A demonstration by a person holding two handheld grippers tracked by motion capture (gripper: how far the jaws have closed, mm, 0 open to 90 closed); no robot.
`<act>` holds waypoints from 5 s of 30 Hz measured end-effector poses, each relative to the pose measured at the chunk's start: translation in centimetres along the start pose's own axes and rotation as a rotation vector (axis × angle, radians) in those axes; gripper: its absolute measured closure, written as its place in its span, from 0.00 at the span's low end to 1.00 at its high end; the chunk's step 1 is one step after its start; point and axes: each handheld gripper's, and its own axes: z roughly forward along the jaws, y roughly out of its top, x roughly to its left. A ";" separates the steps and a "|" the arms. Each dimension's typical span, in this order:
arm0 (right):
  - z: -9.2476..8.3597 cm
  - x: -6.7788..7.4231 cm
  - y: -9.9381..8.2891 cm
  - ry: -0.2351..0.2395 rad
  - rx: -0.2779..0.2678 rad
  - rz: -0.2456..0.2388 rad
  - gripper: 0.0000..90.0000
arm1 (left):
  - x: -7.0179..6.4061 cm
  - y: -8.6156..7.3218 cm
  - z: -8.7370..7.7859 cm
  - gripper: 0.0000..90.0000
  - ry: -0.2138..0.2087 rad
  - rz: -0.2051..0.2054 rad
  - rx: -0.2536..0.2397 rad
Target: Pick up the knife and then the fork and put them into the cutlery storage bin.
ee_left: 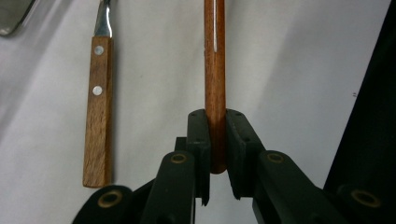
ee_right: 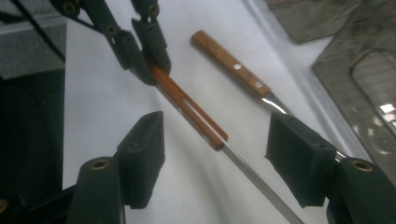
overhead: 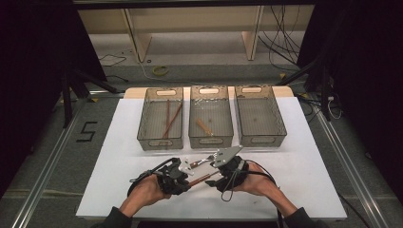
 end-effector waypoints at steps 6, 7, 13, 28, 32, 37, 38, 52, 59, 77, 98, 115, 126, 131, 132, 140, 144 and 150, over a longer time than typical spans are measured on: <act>1.0 0.5 0.1 0.020 0.073 -0.061 0.48 | -0.8 0.4 0.0 0.90 -0.013 0.036 -0.007; 1.1 0.5 0.1 0.025 0.083 -0.072 0.50 | -0.8 0.4 0.0 0.90 -0.014 0.040 -0.007; 1.5 1.0 0.1 0.030 0.113 -0.102 0.57 | -0.9 0.6 -0.2 0.90 -0.032 0.079 -0.010; 1.8 1.3 -0.2 0.090 0.152 -0.146 0.79 | -1.1 0.7 -0.3 0.90 -0.058 0.140 -0.001; 1.8 1.4 -0.3 0.111 0.156 -0.177 0.82 | -1.2 0.7 -0.4 0.89 -0.065 0.174 0.011; 1.7 1.6 -0.3 0.133 0.164 -0.206 0.87 | -1.0 0.6 -0.3 0.87 -0.063 0.171 -0.009; 1.7 1.6 -0.3 0.141 0.167 -0.214 0.88 | -0.9 0.6 -0.3 0.85 -0.061 0.165 -0.013; 1.0 1.2 -0.4 0.139 0.127 -0.165 0.90 | 1.0 0.0 -1.7 0.48 -0.028 0.011 -0.147; 0.3 0.4 -0.6 0.098 0.111 -0.118 0.90 | 2.2 -0.8 -2.5 0.33 -0.020 -0.090 -0.282; -1.9 -2.5 -1.8 0.008 0.043 0.038 0.90 | 3.6 -2.4 -2.6 0.22 0.082 -0.243 -0.444; -5.0 -7.3 -1.9 -0.130 -0.068 0.264 0.90 | 4.1 -4.3 -2.1 0.21 0.149 -0.341 -0.524; -6.4 -10.8 -0.9 -0.210 -0.100 0.351 0.90 | 4.2 -5.4 -2.1 0.20 0.159 -0.364 -0.538; -7.1 -12.8 -0.3 -0.248 -0.107 0.393 0.90 | 4.2 -5.6 -2.1 0.20 0.161 -0.368 -0.540; -7.2 -13.4 -0.2 -0.261 -0.102 0.408 0.90 | 4.2 -5.7 -2.2 0.20 0.162 -0.368 -0.539; -7.2 -13.5 -0.2 -0.263 -0.100 0.411 0.90 | 4.3 -5.7 -2.2 0.20 0.162 -0.370 -0.540; -7.4 -14.7 -0.3 -0.290 -0.101 0.442 0.90 | 4.3 -5.9 -2.2 0.20 0.167 -0.376 -0.546; -7.5 -15.0 -0.3 -0.298 -0.099 0.450 0.90 | 4.3 -5.9 -2.2 0.20 0.167 -0.375 -0.544; -7.5 -15.9 -0.5 -0.316 -0.095 0.474 0.90 | 4.3 -5.9 -2.2 0.20 0.167 -0.374 -0.544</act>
